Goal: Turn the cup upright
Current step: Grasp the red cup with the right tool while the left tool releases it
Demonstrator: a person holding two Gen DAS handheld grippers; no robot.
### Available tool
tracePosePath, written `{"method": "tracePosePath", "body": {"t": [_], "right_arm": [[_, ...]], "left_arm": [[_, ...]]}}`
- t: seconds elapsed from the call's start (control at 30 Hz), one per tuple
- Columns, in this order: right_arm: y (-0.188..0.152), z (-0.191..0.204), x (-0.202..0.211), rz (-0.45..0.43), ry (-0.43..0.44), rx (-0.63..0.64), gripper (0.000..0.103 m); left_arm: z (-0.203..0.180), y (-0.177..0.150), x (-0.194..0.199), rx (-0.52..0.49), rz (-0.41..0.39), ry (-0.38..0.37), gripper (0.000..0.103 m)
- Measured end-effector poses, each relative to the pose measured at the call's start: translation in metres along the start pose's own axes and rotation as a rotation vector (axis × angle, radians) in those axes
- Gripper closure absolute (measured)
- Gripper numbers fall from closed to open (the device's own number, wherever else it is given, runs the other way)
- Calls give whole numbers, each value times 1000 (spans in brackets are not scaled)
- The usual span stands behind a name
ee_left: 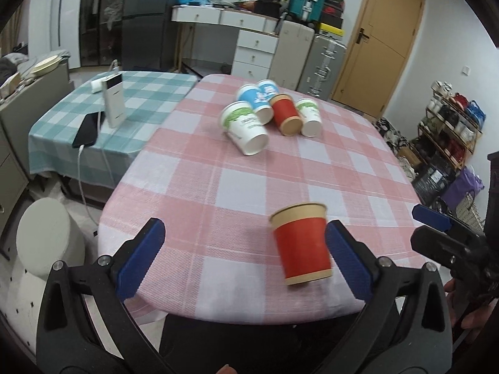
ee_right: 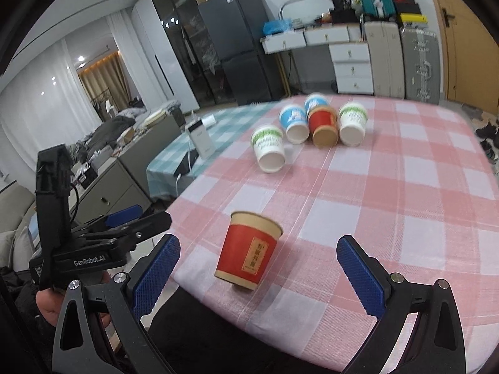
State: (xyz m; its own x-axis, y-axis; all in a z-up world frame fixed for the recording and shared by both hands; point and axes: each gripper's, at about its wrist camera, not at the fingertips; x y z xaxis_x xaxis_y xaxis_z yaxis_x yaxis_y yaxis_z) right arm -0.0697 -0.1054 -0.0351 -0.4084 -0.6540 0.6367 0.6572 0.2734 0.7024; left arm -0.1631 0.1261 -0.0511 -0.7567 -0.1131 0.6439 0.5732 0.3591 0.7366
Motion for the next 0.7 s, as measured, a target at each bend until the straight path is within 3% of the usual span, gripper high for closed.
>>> {"method": "tracePosePath", "body": {"t": [0.3, 0.7], "right_arm": [[14, -20, -89, 284, 98, -82, 1], [28, -65, -173, 623, 228, -333, 1]], "left_arm": [[47, -14, -24, 102, 17, 80, 1], [60, -17, -65, 123, 66, 56, 1]]}}
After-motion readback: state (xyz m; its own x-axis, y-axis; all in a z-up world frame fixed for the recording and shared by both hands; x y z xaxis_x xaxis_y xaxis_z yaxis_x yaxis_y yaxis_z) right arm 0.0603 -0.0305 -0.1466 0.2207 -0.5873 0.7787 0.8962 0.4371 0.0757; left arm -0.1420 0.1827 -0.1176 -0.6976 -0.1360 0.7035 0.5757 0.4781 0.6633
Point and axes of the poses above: each gripper's, at about its wrist camera, not at the fingertips, and x roughly against the way its jaws point, z to its left, y to its top, and after that the axes turned 3 degrees about -z, right-handed
